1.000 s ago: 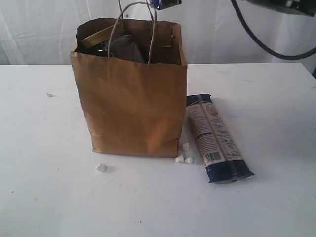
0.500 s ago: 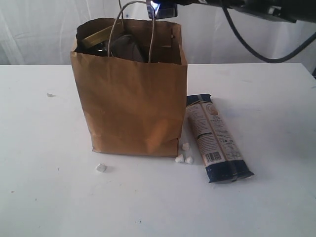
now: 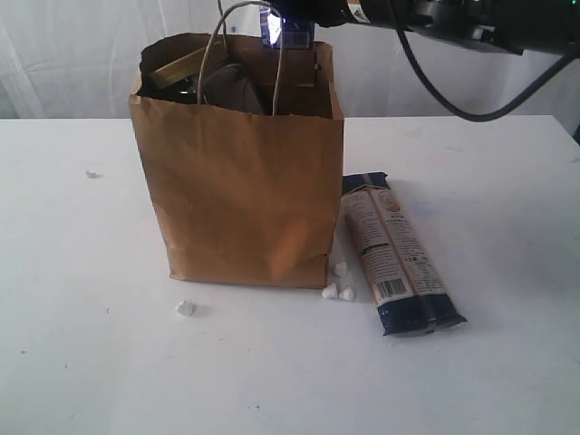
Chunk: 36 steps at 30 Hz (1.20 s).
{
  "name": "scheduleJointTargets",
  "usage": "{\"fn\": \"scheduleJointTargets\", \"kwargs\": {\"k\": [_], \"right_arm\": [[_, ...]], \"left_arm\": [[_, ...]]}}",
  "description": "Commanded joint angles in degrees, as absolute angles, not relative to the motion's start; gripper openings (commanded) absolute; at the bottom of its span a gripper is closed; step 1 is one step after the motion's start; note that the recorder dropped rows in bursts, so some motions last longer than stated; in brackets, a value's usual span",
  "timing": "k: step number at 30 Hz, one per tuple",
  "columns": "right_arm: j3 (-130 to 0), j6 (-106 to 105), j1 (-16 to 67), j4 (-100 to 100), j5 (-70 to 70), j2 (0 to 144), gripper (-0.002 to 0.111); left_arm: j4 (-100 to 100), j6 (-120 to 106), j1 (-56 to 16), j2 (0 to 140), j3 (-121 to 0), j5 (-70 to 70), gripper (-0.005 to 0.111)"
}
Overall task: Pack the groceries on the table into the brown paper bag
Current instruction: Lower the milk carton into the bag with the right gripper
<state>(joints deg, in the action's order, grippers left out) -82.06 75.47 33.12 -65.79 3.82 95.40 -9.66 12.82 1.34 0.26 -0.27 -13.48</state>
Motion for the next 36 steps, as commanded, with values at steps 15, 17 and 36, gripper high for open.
{"fn": "scheduleJointTargets", "kwargs": {"k": [15, 17, 36], "right_arm": [[-82.5, 74.8, 34.9, -58.4, 11.8, 95.1, 0.053], [-82.5, 74.5, 34.9, -56.3, 11.8, 95.1, 0.053], [-82.5, 59.5, 38.8, -47.5, 24.3, 96.1, 0.068]], "left_arm": [[-9.4, 12.8, 1.2, 0.0, 0.0, -13.1, 0.0], [-9.4, 12.8, 1.2, 0.0, 0.0, -13.1, 0.0], [-9.4, 12.8, 1.2, 0.0, 0.0, -13.1, 0.0]]}}
